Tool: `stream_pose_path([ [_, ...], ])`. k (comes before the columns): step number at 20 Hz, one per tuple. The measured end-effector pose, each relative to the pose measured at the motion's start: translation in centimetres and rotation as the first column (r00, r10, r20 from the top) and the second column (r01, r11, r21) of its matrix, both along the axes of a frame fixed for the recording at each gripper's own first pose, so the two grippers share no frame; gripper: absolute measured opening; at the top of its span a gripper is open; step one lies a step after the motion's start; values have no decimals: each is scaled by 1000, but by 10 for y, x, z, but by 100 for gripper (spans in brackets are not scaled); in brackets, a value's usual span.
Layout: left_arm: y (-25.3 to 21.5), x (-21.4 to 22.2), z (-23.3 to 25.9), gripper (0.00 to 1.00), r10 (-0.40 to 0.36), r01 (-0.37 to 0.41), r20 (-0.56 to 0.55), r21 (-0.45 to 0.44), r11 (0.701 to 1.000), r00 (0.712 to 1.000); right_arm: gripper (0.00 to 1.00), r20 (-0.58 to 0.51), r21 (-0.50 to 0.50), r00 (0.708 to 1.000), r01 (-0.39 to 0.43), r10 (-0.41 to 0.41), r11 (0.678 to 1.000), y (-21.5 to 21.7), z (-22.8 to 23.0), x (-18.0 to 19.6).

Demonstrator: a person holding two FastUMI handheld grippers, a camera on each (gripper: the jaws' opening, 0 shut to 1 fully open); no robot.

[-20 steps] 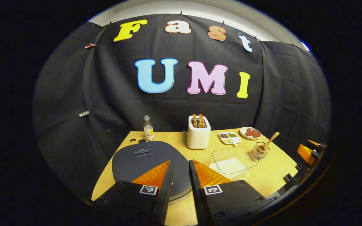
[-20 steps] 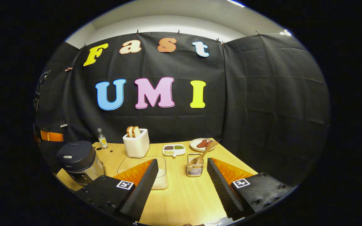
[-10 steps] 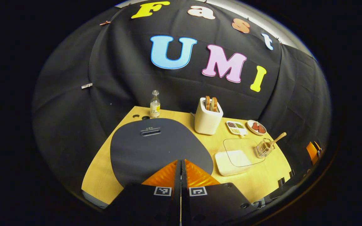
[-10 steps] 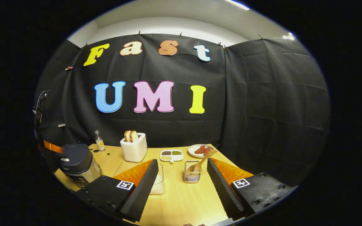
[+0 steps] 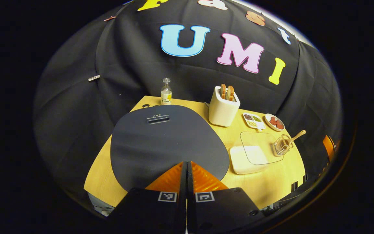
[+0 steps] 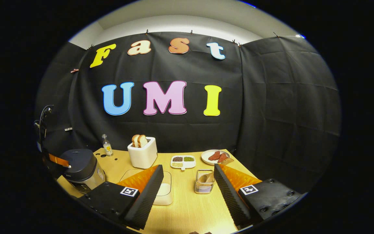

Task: Close the left gripper, press the button to open the rice cooker; take a wooden spoon from the chopstick holder with the right hand, scoop a spoonful of rice and pour it into the rice cooker, then put the wooden spoon back into the chopstick holder.

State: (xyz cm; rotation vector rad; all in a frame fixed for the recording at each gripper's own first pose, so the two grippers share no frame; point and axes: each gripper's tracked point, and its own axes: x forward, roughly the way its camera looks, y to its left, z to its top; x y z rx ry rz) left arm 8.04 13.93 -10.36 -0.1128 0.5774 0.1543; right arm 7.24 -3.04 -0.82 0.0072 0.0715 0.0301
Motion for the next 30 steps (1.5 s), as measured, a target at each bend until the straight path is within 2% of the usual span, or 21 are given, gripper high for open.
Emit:
stream_pose_path([
  [4, -1, 2, -5, 7, 68, -67, 24, -30, 997, 997, 98, -18, 44, 1000, -22, 22, 999, -6, -1, 25],
  [8, 1, 0, 4, 6, 95, -95, 32, 9, 995, 995, 98, -26, 67, 999, -28, 30, 997, -16, -5, 42],
  [10, 0, -4, 24, 7, 133, -135, 84, 15, 991, 988, 98, -27, 67, 999, -21, 22, 998, -28, -6, 50],
  [12, 2, -1, 62, 7, 171, -191, 211, 77, 979, 962, 98, -35, 67, 999, 0, 2, 998, -44, -9, 60],
  [14, 1, -2, 113, 4, 197, -261, 348, 145, 955, 917, 98, -46, 77, 999, 26, -22, 997, -61, -13, 71],
  [16, -7, -5, 153, 7, 210, -315, 446, 174, 933, 870, 98, -66, 91, 996, 58, -52, 994, -79, -21, 84],
  [18, -23, -6, 169, 5, 210, -324, 479, 169, 931, 852, 98, -87, 115, 993, 86, -76, 990, -97, -28, 98],
  [20, -36, -4, 167, 9, 215, -328, 488, 157, 932, 846, 98, -114, 145, 989, 109, -93, 983, -112, -38, 114],
  [22, -52, -3, 156, 20, 223, -314, 463, 128, 941, 858, 99, -152, 184, 983, 130, -102, 974, -124, -51, 130],
  [23, -60, -3, 150, 33, 233, -309, 448, 104, 945, 863, 99, -184, 211, 978, 136, -98, 968, -128, -61, 136],
  [25, -71, -4, 143, 38, 261, -316, 441, 56, 947, 859, 99, -238, 260, 967, 157, -95, 953, -135, -79, 151],
  [26, -78, -6, 138, 35, 272, -319, 439, 35, 947, 856, 99, -261, 270, 961, 167, -95, 948, -139, -87, 158],
  [27, -85, -7, 135, 53, 276, -317, 435, 23, 948, 857, 98, -275, 277, 957, 175, -96, 945, -143, -95, 165],
  [28, -92, -9, 130, 56, 279, -320, 430, 25, 947, 859, 98, -290, 287, 952, 181, -95, 941, -145, -102, 171],
  [30, -100, -14, 118, 87, 281, -332, 407, 60, 941, 869, 99, -324, 322, 943, 191, -82, 927, -147, -114, 182],
])
